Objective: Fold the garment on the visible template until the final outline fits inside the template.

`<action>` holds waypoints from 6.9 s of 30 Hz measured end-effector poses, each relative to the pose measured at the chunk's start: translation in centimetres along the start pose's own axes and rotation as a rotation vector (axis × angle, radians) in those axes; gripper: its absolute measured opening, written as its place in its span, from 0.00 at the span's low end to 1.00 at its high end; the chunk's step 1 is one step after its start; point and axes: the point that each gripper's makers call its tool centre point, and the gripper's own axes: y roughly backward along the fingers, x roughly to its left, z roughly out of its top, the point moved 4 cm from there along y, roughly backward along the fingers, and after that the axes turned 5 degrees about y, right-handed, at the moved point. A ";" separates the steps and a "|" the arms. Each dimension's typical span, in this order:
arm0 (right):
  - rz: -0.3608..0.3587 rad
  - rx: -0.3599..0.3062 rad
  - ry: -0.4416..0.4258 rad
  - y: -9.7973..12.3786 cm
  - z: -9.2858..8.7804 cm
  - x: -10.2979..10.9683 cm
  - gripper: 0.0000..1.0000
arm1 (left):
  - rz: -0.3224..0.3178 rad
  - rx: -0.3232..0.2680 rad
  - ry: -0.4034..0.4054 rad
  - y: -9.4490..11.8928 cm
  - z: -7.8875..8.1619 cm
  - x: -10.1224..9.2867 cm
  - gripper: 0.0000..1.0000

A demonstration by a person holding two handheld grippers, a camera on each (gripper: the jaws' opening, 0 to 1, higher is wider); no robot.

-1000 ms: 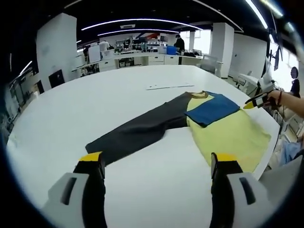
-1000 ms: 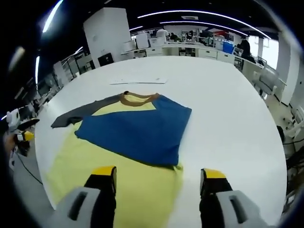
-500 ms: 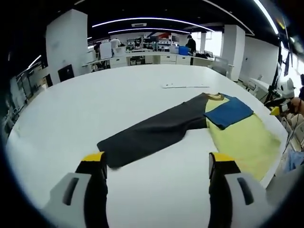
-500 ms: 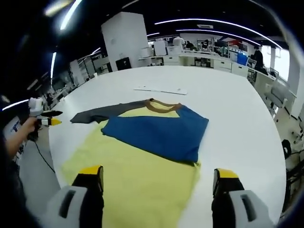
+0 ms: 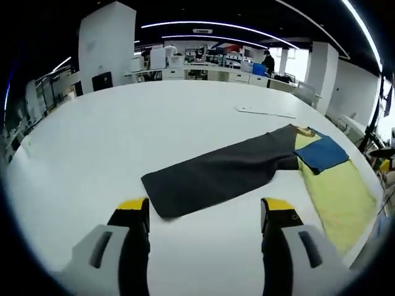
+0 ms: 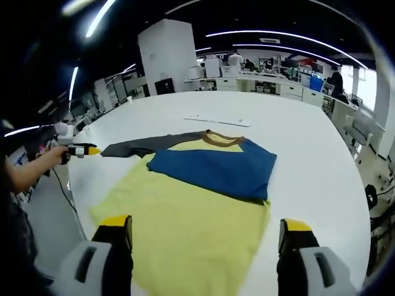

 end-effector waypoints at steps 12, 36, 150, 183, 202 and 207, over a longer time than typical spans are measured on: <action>-0.030 0.009 0.032 0.4 -0.3 0.0 0.95 | 0.095 0.011 0.086 -1.5 -1.8 1.2 0.40; -0.074 0.012 0.015 1.0 -0.9 0.0 0.92 | 0.235 0.027 0.247 -1.9 -2.0 3.2 0.03; 0.007 0.030 -0.029 1.6 -3.9 1.4 0.97 | -0.468 -0.210 -0.187 -6.1 14.9 -28.9 0.00; -0.011 0.049 -0.081 1.7 -5.3 0.6 0.97 | -0.682 -0.163 -0.317 -5.9 11.8 -42.5 0.00; -0.007 0.059 -0.102 1.1 -5.7 0.4 0.97 | -0.734 -0.086 -0.429 -6.9 7.4 -47.0 0.00; -0.009 0.064 -0.110 0.8 -5.8 0.0 0.97 | -0.766 -0.053 -0.458 -6.8 5.5 -48.0 0.00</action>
